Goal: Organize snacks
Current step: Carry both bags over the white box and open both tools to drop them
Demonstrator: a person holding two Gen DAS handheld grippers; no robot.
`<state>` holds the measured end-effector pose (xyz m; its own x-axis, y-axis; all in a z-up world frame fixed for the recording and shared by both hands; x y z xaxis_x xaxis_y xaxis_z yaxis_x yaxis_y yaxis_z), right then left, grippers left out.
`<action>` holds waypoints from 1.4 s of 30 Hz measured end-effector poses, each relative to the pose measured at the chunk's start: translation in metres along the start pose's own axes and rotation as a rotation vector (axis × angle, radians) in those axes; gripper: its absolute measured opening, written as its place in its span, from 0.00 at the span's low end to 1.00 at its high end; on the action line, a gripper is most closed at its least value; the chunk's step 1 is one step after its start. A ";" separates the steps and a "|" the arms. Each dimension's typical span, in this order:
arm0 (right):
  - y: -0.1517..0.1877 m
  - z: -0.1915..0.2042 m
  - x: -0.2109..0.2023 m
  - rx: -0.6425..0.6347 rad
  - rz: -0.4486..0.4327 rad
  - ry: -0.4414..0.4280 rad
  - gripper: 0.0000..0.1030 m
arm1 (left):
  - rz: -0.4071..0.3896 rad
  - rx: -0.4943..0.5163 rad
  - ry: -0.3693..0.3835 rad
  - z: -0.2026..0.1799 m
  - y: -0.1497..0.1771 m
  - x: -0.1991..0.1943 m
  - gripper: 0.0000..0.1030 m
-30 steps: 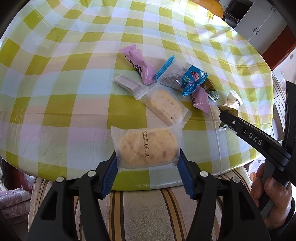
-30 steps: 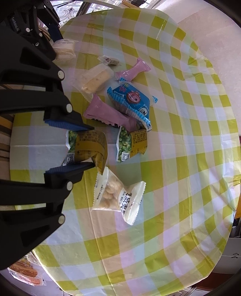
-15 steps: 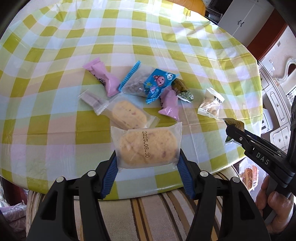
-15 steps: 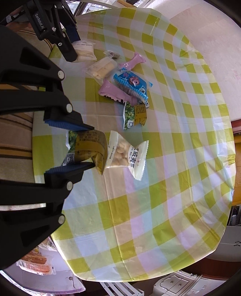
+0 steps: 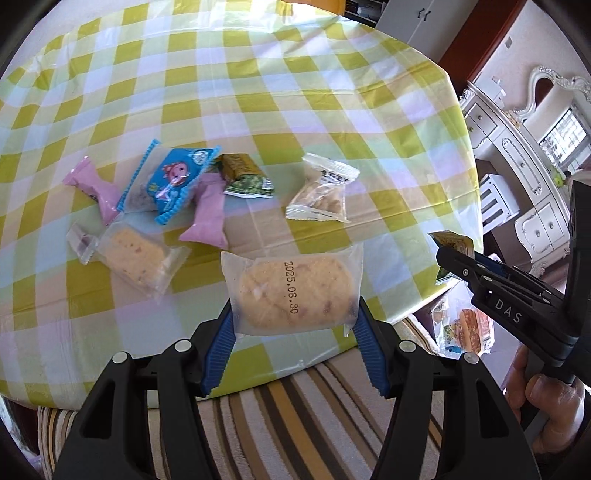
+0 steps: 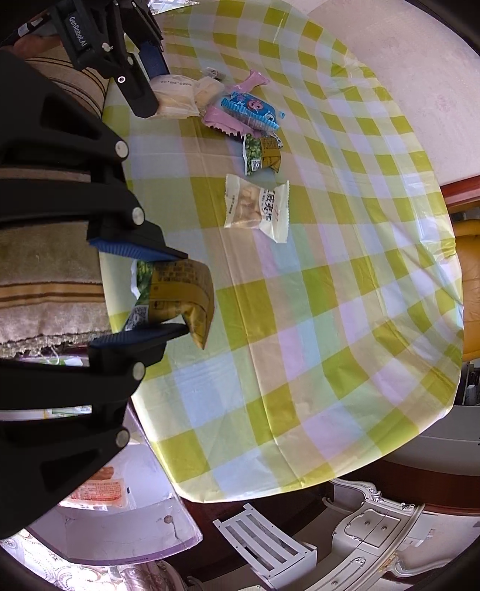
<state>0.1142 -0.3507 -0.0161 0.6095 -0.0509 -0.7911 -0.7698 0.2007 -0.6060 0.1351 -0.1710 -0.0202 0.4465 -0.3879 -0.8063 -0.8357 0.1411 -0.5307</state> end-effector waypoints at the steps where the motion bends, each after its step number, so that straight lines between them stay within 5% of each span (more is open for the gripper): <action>1: 0.001 -0.006 -0.001 0.007 -0.002 0.008 0.32 | 0.006 0.009 0.010 -0.006 0.000 0.002 0.57; 24: 0.034 -0.149 -0.022 0.170 -0.034 0.162 0.32 | 0.107 0.276 0.114 -0.164 0.008 0.054 0.57; 42: 0.066 -0.220 -0.030 0.292 -0.019 0.251 0.36 | 0.223 0.379 0.218 -0.236 0.040 0.082 0.59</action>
<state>0.0034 -0.5515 -0.0510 0.5298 -0.2880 -0.7977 -0.6504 0.4658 -0.6001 0.0628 -0.4119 -0.0461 0.1589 -0.4863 -0.8592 -0.7104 0.5480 -0.4416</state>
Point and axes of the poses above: each gripper's, at about its wrist camera, not at the fingertips, and x roughly the way its jaws point, z to its left, y to its underside, the point moved 5 cm from there along x, roughly the way its jaws point, and after that the axes turned 7 degrees about -z, right-handed, at the moved point
